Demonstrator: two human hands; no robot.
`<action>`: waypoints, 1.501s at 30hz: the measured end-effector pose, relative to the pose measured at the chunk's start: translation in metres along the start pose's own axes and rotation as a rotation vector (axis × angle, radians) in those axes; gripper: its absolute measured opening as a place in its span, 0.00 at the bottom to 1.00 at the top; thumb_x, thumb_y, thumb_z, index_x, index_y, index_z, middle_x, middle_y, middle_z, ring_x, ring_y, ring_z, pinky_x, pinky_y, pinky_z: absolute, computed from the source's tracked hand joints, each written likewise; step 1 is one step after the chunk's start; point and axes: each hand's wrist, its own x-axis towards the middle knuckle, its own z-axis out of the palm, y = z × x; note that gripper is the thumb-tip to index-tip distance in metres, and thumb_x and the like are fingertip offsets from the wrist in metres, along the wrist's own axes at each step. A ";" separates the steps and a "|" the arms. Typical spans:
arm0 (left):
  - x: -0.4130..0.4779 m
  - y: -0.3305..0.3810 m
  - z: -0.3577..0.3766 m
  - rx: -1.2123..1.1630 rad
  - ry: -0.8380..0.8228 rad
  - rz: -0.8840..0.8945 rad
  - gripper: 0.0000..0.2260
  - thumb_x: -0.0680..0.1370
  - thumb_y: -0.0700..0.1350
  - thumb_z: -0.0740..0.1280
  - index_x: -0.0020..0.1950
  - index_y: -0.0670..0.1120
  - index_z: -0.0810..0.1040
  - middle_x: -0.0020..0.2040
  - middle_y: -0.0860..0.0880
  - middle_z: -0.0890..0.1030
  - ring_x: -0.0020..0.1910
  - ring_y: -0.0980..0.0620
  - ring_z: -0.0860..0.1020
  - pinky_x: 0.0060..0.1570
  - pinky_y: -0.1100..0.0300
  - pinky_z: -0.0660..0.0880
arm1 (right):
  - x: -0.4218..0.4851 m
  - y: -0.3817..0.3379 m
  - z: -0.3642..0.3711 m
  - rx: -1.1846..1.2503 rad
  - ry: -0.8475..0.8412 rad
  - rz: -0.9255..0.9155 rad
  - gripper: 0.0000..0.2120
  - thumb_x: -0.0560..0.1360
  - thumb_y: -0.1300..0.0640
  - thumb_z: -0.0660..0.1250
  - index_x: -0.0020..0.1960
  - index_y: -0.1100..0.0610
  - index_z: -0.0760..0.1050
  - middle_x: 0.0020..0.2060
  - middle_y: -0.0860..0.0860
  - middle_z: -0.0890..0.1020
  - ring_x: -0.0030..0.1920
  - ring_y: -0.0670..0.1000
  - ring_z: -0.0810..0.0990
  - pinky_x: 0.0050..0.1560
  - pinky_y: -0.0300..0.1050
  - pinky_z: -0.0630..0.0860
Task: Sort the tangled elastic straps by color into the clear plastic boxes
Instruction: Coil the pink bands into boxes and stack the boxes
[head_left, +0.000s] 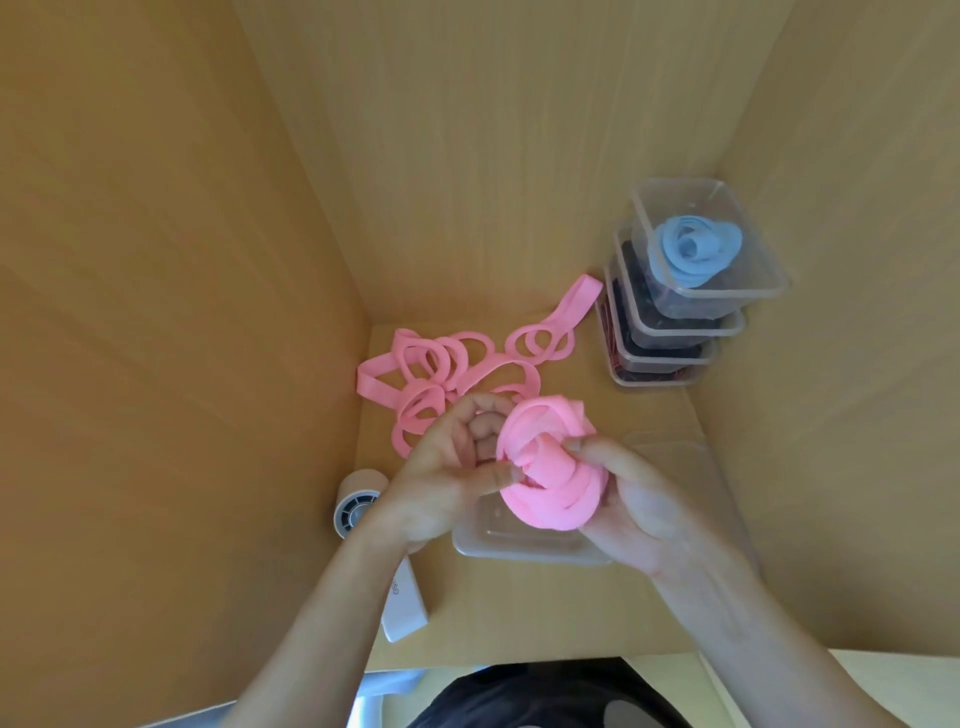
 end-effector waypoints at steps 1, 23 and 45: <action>0.001 0.003 0.000 0.041 0.030 0.013 0.21 0.70 0.29 0.70 0.60 0.41 0.71 0.51 0.42 0.82 0.51 0.46 0.81 0.51 0.54 0.78 | -0.001 0.002 0.000 -0.002 -0.017 -0.031 0.29 0.72 0.63 0.67 0.72 0.69 0.69 0.66 0.64 0.76 0.66 0.62 0.74 0.77 0.59 0.56; -0.030 -0.037 0.037 0.308 0.507 -0.089 0.08 0.77 0.43 0.75 0.54 0.46 0.80 0.50 0.56 0.86 0.51 0.60 0.83 0.43 0.71 0.75 | -0.008 0.047 0.002 -0.168 0.314 -0.199 0.20 0.73 0.72 0.68 0.61 0.55 0.81 0.58 0.63 0.82 0.56 0.60 0.81 0.64 0.59 0.74; -0.026 -0.086 0.025 1.489 0.338 0.003 0.18 0.72 0.56 0.74 0.58 0.53 0.78 0.59 0.51 0.75 0.44 0.46 0.79 0.49 0.55 0.73 | 0.000 0.070 -0.038 -1.825 0.543 -0.315 0.14 0.75 0.49 0.67 0.60 0.51 0.73 0.52 0.48 0.79 0.55 0.54 0.77 0.57 0.49 0.67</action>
